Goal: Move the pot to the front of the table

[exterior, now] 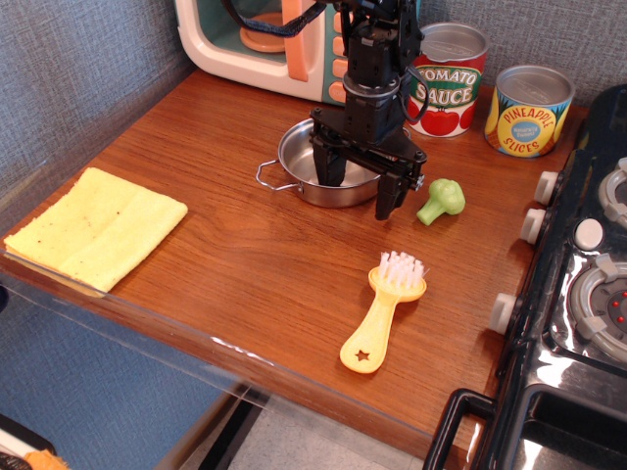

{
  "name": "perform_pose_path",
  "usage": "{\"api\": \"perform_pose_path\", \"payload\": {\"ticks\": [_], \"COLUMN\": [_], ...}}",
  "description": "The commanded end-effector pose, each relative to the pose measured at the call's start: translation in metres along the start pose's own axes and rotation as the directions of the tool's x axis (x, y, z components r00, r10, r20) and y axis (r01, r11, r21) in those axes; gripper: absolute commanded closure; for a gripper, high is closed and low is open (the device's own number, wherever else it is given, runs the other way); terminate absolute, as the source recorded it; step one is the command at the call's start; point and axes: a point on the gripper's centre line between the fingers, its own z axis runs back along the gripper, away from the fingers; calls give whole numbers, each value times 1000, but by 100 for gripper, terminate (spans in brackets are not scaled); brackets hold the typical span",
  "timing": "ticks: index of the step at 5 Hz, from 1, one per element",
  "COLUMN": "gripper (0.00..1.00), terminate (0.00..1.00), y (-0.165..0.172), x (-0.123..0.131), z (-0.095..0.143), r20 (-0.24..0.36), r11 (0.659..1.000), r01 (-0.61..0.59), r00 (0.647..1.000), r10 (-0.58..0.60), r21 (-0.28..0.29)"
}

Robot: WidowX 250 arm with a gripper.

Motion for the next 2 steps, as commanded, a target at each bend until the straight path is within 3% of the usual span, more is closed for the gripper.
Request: {"api": "perform_pose_path", "payload": {"ticks": [1, 2], "gripper": [100, 100], "terminate": [0, 0], "y": [4, 4], "x": [3, 1], "z": [13, 12], "r20": [28, 21], "r11": [1000, 1000], "r01": [5, 13], "r00": [1000, 1000], "r10": [-5, -14], "r21": [21, 27]}}
